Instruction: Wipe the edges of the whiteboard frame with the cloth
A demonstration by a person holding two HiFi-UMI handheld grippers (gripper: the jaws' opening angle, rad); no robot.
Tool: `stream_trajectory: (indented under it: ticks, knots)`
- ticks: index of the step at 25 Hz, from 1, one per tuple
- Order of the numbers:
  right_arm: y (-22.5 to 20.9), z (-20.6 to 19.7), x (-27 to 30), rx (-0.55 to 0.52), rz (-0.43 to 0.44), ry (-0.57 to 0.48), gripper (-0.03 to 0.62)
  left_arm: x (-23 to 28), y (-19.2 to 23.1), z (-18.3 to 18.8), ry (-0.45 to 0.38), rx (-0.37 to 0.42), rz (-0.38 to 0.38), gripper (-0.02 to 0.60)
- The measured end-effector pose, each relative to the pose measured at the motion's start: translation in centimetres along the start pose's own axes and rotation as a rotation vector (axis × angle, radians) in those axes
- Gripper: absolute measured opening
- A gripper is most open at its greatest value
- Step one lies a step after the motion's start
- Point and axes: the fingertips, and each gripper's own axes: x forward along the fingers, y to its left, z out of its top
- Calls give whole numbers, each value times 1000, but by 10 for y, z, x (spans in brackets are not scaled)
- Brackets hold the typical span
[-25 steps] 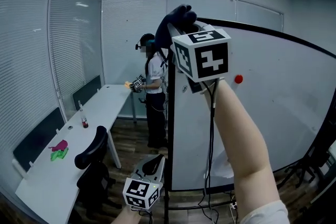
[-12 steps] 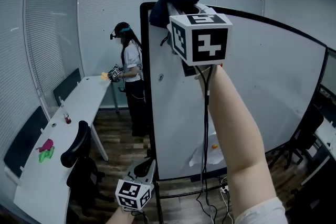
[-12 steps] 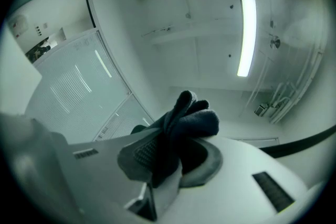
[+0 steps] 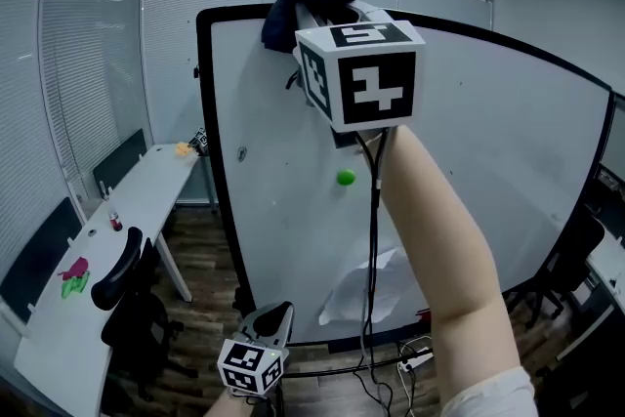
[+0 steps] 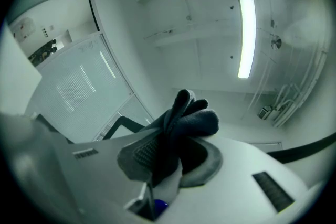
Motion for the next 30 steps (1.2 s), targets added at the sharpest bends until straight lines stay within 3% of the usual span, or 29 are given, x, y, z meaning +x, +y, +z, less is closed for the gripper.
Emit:
stream_trajectory:
  ticks: [10,18,22,30]
  knots:
    - [-75,-8,-27,-67,23,-33,67,80,-83,20,-66,-14,24,18]
    - [-119,-29,-56,-24,69,-74,67,132,-138,17,-71,-14,0,18]
    - [-134,-33,-61,-34,49,-66,67,139,-137,26,-74,6,10,18]
    - [-163,-42,-79,-6,-24,-61,67,131,-150,35,-94,22,-57,18]
